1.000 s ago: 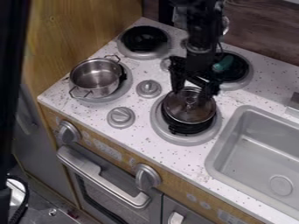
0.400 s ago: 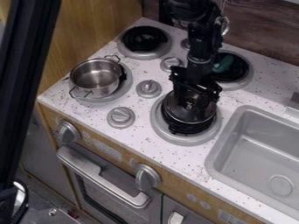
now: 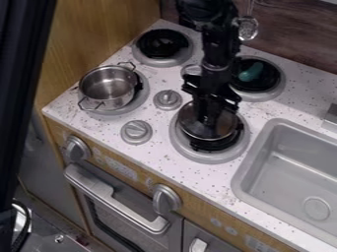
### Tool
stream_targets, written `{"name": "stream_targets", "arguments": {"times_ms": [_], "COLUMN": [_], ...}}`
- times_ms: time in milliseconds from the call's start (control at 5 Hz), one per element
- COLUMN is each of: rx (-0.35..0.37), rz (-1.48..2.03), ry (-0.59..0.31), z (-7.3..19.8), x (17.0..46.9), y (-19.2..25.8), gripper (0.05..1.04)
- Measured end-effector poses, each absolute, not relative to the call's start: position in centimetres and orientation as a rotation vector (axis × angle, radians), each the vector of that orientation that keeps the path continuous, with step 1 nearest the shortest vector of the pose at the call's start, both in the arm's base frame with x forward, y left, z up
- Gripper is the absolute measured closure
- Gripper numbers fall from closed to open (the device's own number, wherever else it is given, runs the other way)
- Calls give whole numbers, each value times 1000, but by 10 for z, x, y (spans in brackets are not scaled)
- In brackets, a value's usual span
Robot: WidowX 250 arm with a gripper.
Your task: Move the pot lid to close the pot
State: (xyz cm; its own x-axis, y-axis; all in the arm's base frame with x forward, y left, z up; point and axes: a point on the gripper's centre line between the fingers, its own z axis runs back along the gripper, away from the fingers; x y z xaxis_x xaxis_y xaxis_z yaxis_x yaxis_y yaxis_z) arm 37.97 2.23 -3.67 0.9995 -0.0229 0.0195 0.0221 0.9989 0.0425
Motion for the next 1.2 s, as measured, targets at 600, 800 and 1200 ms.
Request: {"name": "stream_targets", "arguments": {"times_ms": [600, 800, 1200], "rx": [183, 176, 147], "rz": [230, 309, 395], "ry": [-199, -124, -81], "z": [43, 21, 6], "x": [383, 364, 339], "y": [155, 182, 196], "gripper": [813, 813, 813]}}
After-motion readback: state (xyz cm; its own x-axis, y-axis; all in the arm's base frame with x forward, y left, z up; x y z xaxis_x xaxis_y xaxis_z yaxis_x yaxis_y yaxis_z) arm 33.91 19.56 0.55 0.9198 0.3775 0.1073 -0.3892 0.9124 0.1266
